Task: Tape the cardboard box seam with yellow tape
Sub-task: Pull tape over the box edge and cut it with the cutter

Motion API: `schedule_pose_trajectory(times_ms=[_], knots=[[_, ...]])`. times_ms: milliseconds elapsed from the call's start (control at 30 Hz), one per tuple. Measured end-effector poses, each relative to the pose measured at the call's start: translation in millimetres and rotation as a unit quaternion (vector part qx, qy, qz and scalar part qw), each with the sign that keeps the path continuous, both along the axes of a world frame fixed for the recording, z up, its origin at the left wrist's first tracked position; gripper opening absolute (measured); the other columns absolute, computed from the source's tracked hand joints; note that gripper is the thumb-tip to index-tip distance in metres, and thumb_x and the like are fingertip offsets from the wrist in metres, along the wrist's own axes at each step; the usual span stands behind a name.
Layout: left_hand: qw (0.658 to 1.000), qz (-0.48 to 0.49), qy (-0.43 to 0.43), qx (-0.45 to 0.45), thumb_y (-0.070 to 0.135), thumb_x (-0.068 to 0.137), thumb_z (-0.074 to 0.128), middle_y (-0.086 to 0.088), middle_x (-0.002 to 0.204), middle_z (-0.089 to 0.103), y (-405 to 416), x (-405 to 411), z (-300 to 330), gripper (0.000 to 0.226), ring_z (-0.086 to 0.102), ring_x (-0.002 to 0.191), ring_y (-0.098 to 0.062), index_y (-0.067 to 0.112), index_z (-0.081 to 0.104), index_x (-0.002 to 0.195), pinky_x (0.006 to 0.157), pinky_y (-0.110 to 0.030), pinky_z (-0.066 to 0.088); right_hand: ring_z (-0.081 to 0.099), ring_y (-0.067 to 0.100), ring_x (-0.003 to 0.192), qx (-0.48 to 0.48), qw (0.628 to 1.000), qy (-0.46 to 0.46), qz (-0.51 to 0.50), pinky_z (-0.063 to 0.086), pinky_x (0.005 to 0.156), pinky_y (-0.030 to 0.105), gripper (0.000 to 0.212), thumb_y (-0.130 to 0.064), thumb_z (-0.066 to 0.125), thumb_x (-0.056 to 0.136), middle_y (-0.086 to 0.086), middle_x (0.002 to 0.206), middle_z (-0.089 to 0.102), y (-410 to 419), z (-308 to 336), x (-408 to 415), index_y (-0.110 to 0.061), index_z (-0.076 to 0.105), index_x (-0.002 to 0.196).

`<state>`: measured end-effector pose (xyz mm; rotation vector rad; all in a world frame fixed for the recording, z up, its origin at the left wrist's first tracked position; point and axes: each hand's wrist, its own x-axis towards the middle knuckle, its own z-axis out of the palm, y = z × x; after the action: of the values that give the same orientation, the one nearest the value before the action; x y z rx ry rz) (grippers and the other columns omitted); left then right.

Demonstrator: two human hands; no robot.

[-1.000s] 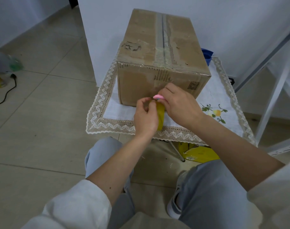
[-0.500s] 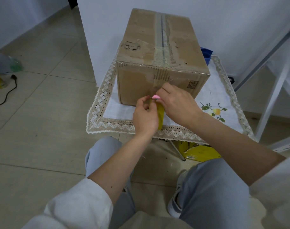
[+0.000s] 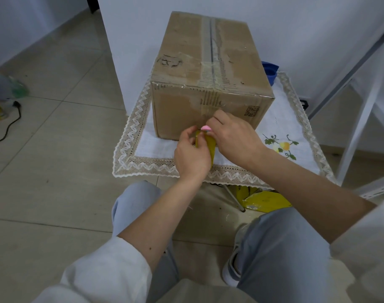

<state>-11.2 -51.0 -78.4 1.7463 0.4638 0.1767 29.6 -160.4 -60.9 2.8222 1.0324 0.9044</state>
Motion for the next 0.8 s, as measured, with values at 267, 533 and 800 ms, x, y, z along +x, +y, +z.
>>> schedule_pose_trajectory(times_ms=[267,533,800], knots=[[1.000,0.006,-0.009,0.011,0.029,0.099,0.053,-0.004,0.115,0.072,1.7,0.0,0.0,0.027,0.066,0.110,-0.021,0.025,0.061,0.124,0.094,-0.036,0.051,0.060,0.031,0.060,-0.002,0.999,0.025,-0.036,0.045,0.047,0.032,0.012,-0.001,0.076,0.082,0.014,0.078,0.059,-31.4,-9.6,-1.3,-0.002,0.064,0.078],[1.000,-0.005,-0.012,0.005,0.029,0.099,0.053,-0.004,0.117,0.071,-0.5,-1.5,-2.2,0.026,0.064,0.111,-0.020,0.026,0.061,0.124,0.094,-0.036,0.050,0.059,0.030,0.062,0.053,0.998,0.016,-0.037,0.047,0.047,0.033,0.018,-0.013,0.066,0.095,0.013,0.079,0.058,-37.8,-10.8,-14.1,-0.002,0.065,0.081],[0.999,-0.012,-0.023,-0.045,0.023,0.096,0.053,0.000,0.100,0.069,2.4,-6.0,-5.5,0.016,0.064,0.091,-0.020,0.029,0.060,0.110,0.084,-0.037,0.051,0.057,0.029,0.062,0.101,0.994,0.032,-0.037,0.045,0.049,0.032,0.026,-0.022,0.052,0.097,0.014,0.083,0.058,-32.2,-9.8,-19.5,-0.001,0.066,0.088]])
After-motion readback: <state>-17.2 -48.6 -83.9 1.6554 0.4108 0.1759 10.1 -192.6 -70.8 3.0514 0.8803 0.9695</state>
